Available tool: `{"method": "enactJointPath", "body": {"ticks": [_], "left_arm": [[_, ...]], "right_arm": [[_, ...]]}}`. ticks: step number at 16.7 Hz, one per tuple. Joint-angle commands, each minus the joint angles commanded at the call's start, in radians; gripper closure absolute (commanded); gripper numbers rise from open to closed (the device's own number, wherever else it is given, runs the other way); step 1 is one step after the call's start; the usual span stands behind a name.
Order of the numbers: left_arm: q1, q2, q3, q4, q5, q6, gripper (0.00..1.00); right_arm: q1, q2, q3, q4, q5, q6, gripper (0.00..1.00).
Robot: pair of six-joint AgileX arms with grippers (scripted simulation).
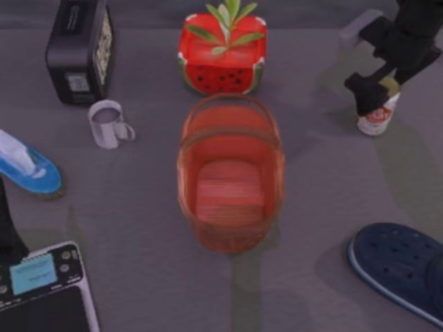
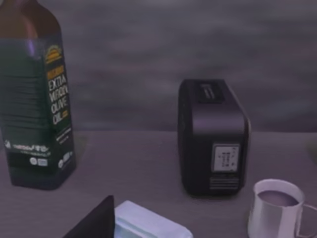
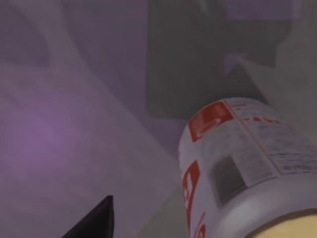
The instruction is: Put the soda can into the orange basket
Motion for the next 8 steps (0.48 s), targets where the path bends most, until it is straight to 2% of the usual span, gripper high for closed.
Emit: {"method": "enactJointPath", "body": {"ticks": [4, 8], "left_arm": [[0.0, 0.0, 0.0, 0.0, 0.0, 0.0, 0.0], [0.0, 0.0, 0.0, 0.0, 0.0, 0.0, 0.0]], "right_arm": [[0.004, 0.001, -0.098, 0.099, 0.0, 0.004, 0.0], [0.004, 0.001, -0.102, 0.103, 0.0, 0.004, 0.0]]}}
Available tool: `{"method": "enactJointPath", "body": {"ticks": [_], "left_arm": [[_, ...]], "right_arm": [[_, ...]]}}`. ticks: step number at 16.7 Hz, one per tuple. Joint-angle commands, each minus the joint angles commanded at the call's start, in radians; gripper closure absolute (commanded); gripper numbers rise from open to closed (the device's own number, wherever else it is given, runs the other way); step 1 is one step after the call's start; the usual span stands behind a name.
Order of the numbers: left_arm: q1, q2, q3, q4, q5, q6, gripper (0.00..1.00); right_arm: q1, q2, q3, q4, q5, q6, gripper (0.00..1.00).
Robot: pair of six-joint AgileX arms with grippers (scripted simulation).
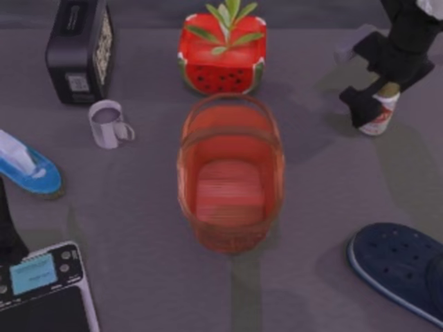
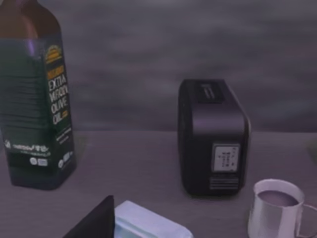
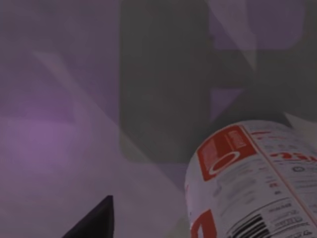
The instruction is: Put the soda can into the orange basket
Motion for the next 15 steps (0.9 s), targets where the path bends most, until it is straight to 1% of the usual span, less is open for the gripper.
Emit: {"method": "enactJointPath", "body": {"ticks": [13, 14, 15], "left_arm": [[0.0, 0.0, 0.0, 0.0, 0.0, 0.0, 0.0], [0.0, 0.0, 0.0, 0.0, 0.0, 0.0, 0.0], [0.0, 0.0, 0.0, 0.0, 0.0, 0.0, 0.0]], "right_arm": [[0.0, 0.0, 0.0, 0.0, 0.0, 0.0, 0.98], [0.0, 0.0, 0.0, 0.0, 0.0, 0.0, 1.0], [0.0, 0.0, 0.0, 0.0, 0.0, 0.0, 1.0]]}}
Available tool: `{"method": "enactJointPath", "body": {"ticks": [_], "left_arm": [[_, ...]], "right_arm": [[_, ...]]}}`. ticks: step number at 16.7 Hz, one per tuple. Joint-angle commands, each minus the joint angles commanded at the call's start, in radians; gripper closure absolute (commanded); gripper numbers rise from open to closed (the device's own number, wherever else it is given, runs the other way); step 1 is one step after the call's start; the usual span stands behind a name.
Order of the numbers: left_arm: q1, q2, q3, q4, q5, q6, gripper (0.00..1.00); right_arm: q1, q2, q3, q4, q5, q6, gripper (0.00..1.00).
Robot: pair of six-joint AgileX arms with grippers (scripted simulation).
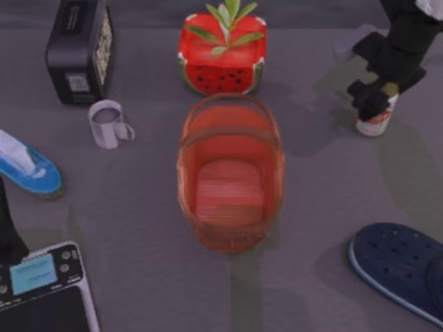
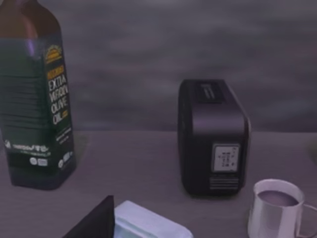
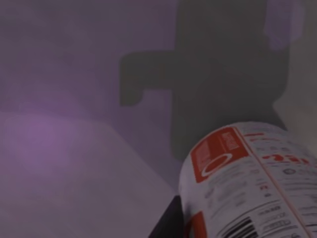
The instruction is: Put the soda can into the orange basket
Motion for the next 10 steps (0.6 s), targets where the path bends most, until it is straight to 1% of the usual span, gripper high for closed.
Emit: {"method": "enactJointPath", "body": {"ticks": [8, 10], "left_arm": [[0.0, 0.0, 0.0, 0.0, 0.0, 0.0, 0.0], [0.0, 0.0, 0.0, 0.0, 0.0, 0.0, 0.0]], "right_arm": [[-0.004, 0.0, 0.0, 0.0, 0.0, 0.002, 1.0], [0.001, -0.008, -0.015, 0.03, -0.018, 0.009, 1.0]]}}
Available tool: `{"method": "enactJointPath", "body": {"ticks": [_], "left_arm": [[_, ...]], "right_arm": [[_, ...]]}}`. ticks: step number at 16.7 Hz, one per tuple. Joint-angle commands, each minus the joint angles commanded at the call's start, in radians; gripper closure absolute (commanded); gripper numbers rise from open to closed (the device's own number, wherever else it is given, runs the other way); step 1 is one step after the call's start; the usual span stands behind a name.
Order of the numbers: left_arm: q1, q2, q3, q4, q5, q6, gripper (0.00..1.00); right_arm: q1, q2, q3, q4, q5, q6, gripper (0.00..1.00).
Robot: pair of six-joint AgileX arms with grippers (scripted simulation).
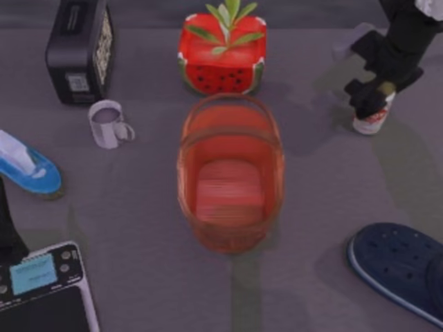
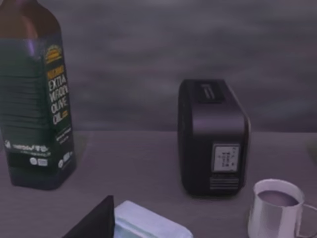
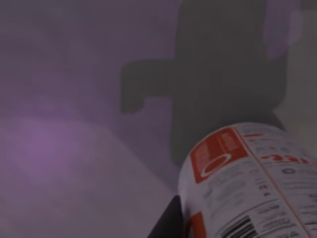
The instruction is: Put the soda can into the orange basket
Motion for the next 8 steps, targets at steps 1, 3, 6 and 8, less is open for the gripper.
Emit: {"method": "enactJointPath", "body": {"ticks": [1, 3, 6, 8], "left_arm": [[0.0, 0.0, 0.0, 0.0, 0.0, 0.0, 0.0], [0.0, 0.0, 0.0, 0.0, 0.0, 0.0, 0.0], [0.0, 0.0, 0.0, 0.0, 0.0, 0.0, 0.0], [0.0, 0.0, 0.0, 0.0, 0.0, 0.0, 0.0]], "right_arm": [[0.004, -0.008, -0.016, 0.031, -0.017, 0.009, 1.0], [0.014, -0.03, -0.063, 0.126, -0.068, 0.037, 1.0], [0.033, -0.078, -0.167, 0.339, -0.178, 0.101, 1.0], [0.048, -0.119, -0.255, 0.518, -0.269, 0.156, 1.0]]}}
